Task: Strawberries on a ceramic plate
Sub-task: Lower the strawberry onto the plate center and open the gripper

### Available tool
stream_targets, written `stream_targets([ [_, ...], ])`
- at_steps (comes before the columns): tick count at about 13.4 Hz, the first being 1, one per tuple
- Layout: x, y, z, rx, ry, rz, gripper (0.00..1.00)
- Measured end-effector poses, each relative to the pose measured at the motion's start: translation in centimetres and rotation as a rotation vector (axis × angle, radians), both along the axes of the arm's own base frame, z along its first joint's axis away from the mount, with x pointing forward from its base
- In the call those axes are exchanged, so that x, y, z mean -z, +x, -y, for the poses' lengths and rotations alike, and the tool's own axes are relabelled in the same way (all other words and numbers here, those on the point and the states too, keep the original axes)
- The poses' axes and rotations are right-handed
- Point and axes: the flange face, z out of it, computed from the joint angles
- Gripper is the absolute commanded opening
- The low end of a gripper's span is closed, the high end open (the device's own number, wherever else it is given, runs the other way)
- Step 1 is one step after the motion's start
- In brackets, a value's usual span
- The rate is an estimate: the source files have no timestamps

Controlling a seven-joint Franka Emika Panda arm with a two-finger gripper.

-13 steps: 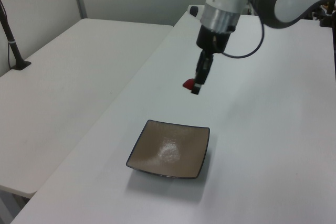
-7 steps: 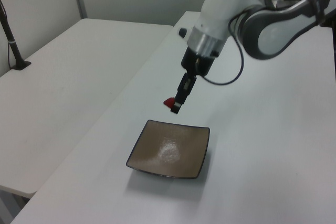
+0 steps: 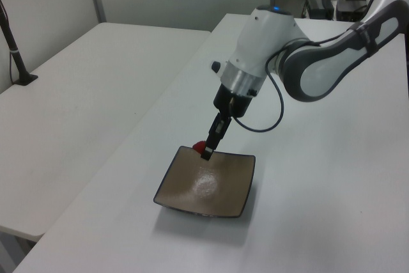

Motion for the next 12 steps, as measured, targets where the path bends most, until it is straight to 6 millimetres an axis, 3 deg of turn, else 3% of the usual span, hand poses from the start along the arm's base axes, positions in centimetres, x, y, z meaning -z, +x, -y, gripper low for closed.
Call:
stream_targets([
  [4,3.6,-0.2,-0.8,-0.011,-0.023,-0.038,0.19],
  [8,5.6,0.2,-1.0,0.001,-0.004,-0.019,0.22],
  [11,6.9,0.6,-0.5,0.035,0.012,-0.014,0.39],
  [12,7.1,0.6,-0.4,0.039,0.011,-0.017,0.55],
])
